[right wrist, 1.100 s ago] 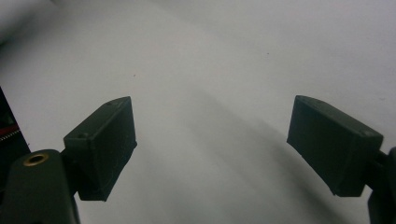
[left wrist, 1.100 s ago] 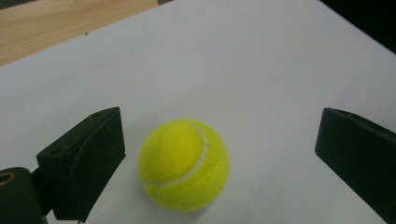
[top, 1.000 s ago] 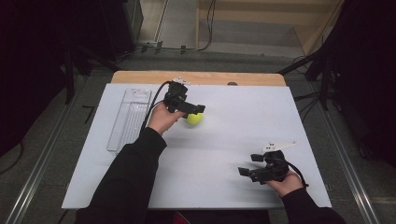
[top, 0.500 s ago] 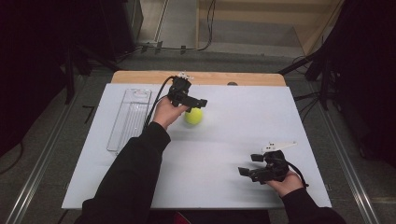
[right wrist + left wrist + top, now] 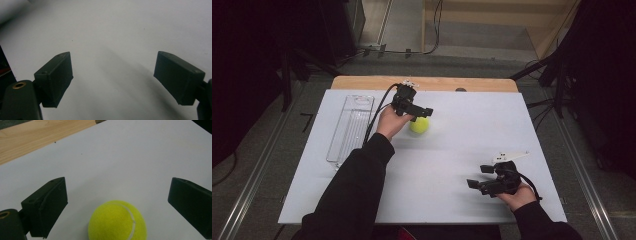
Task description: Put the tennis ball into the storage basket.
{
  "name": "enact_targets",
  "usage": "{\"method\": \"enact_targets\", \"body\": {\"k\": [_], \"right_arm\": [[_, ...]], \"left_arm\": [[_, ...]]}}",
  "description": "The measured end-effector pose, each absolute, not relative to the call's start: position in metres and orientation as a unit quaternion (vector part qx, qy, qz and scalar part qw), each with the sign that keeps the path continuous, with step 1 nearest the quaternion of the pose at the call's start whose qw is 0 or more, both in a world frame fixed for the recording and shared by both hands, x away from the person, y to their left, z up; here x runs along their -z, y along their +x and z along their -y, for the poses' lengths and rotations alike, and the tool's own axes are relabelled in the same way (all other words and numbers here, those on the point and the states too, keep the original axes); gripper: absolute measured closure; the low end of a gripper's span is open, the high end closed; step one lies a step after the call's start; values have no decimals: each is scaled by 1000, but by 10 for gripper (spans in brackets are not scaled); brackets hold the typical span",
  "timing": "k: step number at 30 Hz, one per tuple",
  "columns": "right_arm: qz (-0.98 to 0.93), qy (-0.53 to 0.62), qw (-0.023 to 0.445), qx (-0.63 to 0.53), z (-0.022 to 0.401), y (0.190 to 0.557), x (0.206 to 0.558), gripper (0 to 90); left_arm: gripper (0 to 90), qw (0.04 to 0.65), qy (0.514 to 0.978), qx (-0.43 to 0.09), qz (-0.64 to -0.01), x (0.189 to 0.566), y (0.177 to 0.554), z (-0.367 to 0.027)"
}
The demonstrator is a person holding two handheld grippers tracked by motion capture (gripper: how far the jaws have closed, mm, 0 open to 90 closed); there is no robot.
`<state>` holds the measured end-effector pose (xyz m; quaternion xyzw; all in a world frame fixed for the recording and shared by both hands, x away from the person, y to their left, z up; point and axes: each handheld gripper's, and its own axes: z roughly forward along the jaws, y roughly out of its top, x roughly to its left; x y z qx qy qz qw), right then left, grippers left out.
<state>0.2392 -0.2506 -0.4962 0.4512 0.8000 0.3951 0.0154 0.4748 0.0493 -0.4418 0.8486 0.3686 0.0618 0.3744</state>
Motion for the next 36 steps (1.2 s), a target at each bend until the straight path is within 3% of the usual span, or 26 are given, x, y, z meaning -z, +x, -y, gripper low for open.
{"method": "enact_targets", "body": {"k": [7,36], "right_arm": [[-801,450,17,-395,251,239,496,135],[-801,450,17,-394,250,239,496,135]], "left_arm": [[74,367,848,-65,-378,452,473,-49],[75,369,846,-52,-382,476,467,-52]]}}
